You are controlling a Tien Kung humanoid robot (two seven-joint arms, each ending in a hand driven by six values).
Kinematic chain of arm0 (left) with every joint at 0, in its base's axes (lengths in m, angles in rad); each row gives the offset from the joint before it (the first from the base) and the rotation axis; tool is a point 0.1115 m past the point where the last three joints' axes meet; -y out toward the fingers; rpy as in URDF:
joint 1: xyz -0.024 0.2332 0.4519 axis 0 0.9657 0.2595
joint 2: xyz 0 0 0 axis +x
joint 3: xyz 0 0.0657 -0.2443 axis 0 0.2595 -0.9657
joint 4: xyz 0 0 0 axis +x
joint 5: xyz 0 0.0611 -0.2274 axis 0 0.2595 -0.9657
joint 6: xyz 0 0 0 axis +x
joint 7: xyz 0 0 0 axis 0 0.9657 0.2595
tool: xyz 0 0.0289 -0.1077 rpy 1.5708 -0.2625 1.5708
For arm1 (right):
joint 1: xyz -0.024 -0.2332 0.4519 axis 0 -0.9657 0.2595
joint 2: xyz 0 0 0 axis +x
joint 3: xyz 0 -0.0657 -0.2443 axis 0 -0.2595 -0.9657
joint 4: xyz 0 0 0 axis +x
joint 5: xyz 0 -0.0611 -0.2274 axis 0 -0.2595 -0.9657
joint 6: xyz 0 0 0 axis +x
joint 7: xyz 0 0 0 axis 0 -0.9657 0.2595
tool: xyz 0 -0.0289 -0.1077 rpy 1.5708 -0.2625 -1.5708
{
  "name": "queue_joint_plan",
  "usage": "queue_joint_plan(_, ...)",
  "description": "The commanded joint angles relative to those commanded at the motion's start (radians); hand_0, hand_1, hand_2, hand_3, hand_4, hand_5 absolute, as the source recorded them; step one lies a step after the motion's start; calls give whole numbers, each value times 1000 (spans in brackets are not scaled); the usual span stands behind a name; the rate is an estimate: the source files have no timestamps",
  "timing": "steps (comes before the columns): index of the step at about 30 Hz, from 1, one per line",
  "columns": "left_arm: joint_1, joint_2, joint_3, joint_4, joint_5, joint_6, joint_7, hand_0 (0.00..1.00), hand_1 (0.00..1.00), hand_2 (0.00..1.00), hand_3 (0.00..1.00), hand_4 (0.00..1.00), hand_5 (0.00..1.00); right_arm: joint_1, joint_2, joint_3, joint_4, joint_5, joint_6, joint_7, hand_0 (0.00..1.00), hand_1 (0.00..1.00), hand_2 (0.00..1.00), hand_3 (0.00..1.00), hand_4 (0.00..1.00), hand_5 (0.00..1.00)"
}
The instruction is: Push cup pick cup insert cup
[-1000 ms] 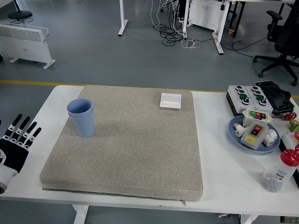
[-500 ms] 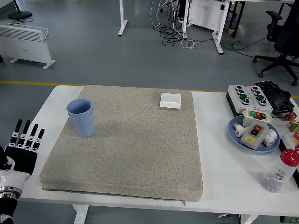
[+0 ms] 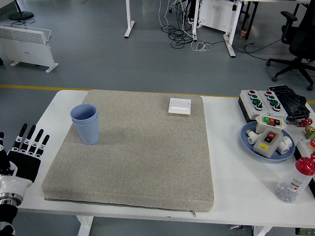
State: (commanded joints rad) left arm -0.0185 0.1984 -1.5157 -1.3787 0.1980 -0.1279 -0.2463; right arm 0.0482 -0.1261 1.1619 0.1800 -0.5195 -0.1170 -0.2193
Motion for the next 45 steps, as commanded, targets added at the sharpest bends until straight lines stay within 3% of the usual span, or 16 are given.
queue_joint_plan(8,-2,-6,-11,8,36,19,9,812,801,834,759,626,998,2,1,-1,0,-3,-1,-1,726,649,652,579,123,471)
queue_joint_plan(45,-9,-10,-24,25,42,58,-16,803,790,819,748,621,998,4,-2,7,0,-9,0,1,725,649,651,579,124,470)
